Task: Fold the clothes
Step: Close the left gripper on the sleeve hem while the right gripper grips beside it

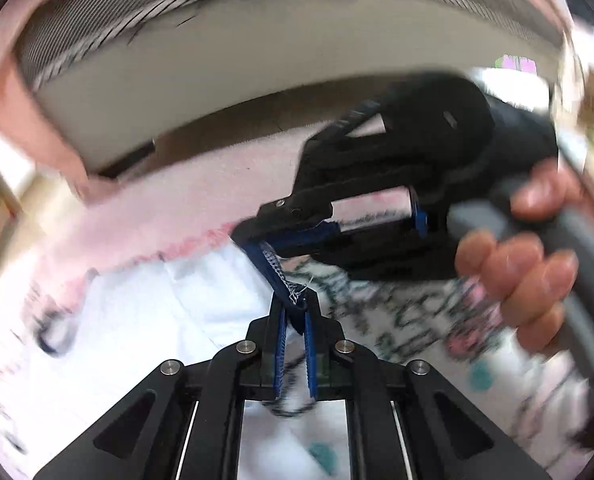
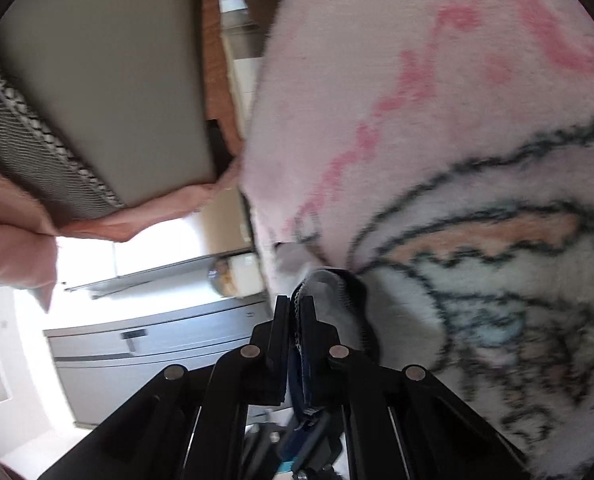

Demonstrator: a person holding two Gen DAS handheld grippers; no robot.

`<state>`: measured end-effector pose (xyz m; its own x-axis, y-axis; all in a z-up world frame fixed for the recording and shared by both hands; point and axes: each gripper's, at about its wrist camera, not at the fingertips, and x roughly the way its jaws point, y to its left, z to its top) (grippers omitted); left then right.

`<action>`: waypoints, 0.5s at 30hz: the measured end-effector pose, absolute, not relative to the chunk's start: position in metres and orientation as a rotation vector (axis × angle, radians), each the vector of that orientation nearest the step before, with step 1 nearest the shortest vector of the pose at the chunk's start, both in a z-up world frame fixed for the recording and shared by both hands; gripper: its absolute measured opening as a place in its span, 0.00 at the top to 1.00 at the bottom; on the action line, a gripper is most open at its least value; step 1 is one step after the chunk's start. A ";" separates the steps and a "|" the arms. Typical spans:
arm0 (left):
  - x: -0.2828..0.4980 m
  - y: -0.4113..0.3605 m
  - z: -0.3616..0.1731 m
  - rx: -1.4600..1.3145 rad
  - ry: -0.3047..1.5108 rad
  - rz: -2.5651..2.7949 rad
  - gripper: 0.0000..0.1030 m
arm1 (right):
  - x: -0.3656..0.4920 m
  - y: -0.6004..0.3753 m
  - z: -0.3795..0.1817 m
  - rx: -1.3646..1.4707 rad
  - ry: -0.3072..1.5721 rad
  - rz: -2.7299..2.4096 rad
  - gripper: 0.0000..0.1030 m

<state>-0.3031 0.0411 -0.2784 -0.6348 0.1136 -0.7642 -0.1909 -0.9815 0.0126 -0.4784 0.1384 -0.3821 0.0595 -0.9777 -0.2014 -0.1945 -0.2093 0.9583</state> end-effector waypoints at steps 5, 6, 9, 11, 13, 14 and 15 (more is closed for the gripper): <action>-0.307 0.003 -0.269 -1.237 -0.263 2.620 0.93 | -0.478 0.135 -0.371 1.460 -1.249 -1.208 0.97; -0.307 -0.004 -0.268 -1.232 -0.325 2.603 0.93 | -0.478 0.135 -0.368 1.450 -1.247 -1.210 0.97; -0.304 -0.011 -0.265 -1.218 -0.376 2.576 0.93 | -0.479 0.134 -0.356 1.455 -1.212 -1.245 0.97; -0.306 -0.013 -0.263 -1.208 -0.355 2.573 0.93 | -0.479 0.133 -0.347 1.456 -1.184 -1.265 0.97; -0.309 -0.015 -0.264 -1.215 -0.351 2.564 0.93 | -0.480 0.134 -0.340 1.463 -1.161 -1.304 0.97; -0.308 -0.014 -0.264 -1.222 -0.345 2.561 0.93 | -0.480 0.135 -0.339 1.463 -1.157 -1.312 0.97; -0.307 -0.011 -0.264 -1.227 -0.333 2.558 0.93 | -0.481 0.136 -0.339 1.463 -1.162 -1.314 0.97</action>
<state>-0.3066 -0.0114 -0.2644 -0.5980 0.3497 -0.7212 -0.1535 -0.9331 -0.3252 -0.4810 0.1355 -0.3393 0.0243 -0.9740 -0.2253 -0.1040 -0.2266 0.9684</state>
